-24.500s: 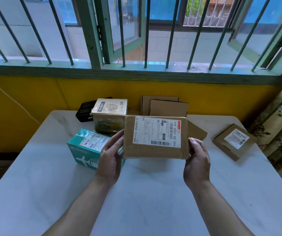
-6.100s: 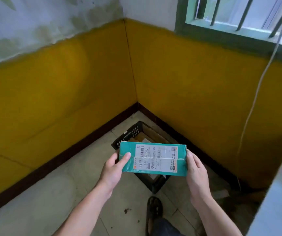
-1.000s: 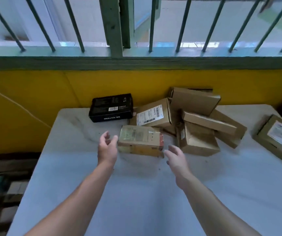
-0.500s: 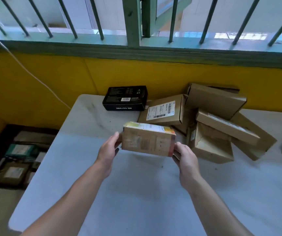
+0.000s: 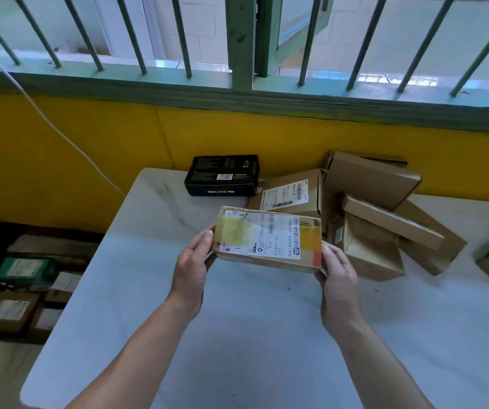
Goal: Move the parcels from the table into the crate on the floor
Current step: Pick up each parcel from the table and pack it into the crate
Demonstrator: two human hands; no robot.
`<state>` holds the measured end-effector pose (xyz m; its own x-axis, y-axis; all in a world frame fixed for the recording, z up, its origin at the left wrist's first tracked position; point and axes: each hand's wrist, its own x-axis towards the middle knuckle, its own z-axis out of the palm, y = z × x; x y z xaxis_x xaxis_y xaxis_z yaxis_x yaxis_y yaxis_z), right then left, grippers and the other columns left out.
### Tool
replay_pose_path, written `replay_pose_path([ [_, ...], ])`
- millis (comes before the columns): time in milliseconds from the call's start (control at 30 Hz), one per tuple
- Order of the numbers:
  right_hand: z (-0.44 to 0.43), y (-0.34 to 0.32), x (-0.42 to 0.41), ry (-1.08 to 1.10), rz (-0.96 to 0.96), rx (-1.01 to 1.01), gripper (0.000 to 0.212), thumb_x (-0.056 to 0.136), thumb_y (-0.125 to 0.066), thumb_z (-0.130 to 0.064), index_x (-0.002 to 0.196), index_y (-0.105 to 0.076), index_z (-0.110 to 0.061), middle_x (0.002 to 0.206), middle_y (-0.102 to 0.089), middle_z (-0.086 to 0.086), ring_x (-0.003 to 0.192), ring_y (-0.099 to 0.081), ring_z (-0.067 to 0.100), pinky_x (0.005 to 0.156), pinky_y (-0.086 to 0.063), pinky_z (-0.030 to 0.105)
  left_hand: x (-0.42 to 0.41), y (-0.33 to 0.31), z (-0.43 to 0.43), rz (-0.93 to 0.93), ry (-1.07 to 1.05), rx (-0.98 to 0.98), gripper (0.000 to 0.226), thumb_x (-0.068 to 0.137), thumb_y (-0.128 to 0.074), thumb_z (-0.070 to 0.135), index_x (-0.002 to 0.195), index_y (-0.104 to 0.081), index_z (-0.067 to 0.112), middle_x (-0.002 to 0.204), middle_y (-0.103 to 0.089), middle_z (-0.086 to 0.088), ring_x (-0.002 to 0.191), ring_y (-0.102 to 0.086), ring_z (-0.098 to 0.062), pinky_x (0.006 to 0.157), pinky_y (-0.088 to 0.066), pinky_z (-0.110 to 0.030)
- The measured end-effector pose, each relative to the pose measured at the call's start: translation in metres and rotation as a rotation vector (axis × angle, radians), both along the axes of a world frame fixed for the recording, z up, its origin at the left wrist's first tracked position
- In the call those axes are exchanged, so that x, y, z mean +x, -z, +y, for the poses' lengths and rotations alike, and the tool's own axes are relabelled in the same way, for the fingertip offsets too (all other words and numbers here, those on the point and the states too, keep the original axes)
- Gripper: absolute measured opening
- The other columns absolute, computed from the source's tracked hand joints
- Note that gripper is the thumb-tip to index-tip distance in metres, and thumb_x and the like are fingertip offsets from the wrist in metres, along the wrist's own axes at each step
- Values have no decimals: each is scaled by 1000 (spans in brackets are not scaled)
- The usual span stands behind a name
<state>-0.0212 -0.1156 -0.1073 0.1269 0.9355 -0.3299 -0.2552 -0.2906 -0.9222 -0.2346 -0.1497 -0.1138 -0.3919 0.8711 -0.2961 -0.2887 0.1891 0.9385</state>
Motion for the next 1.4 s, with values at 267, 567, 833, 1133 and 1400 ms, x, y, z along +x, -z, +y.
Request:
replay_pose_path([
  [267,-12,-56,-1,55,16,278,23,94,-50,-27,93,-72,-30,93,-73,6,93,-69,22,75,-56,30,-2,-45,-15,-29,36,348,32,96,-51,26,120,-72,24,121,-70,-7,116,-64,-20,90,-57,-30],
  [567,-25,-102,4,86,146,470,23,91,-45,-26,98,-65,-18,83,-70,2,82,-70,19,62,-57,25,15,-85,-20,-73,24,609,39,99,-36,23,130,-56,8,120,-64,-12,121,-57,-28,89,-54,-39],
  [833,-20,-94,8,28,206,475,22,93,-43,-24,97,-64,-18,77,-71,-3,76,-70,13,61,-57,22,26,-88,-32,10,-82,539,52,97,-41,29,137,-48,-3,124,-63,-16,123,-55,-31,96,-47,-44],
  [1133,-30,-52,-65,-142,104,297,34,95,-41,-33,84,-74,-36,76,-70,-15,74,-64,-3,67,-51,13,-12,-73,-104,38,-224,209,60,83,-56,57,136,-57,30,129,-66,-7,121,-61,-23,99,-52,-45],
  [1400,-104,-34,-185,-535,-74,180,40,104,-38,-33,85,-71,-44,85,-72,-15,82,-66,-4,80,-44,23,-105,-48,-217,82,-424,101,32,84,-63,48,115,-63,57,123,-70,6,118,-64,-21,98,-51,-44],
])
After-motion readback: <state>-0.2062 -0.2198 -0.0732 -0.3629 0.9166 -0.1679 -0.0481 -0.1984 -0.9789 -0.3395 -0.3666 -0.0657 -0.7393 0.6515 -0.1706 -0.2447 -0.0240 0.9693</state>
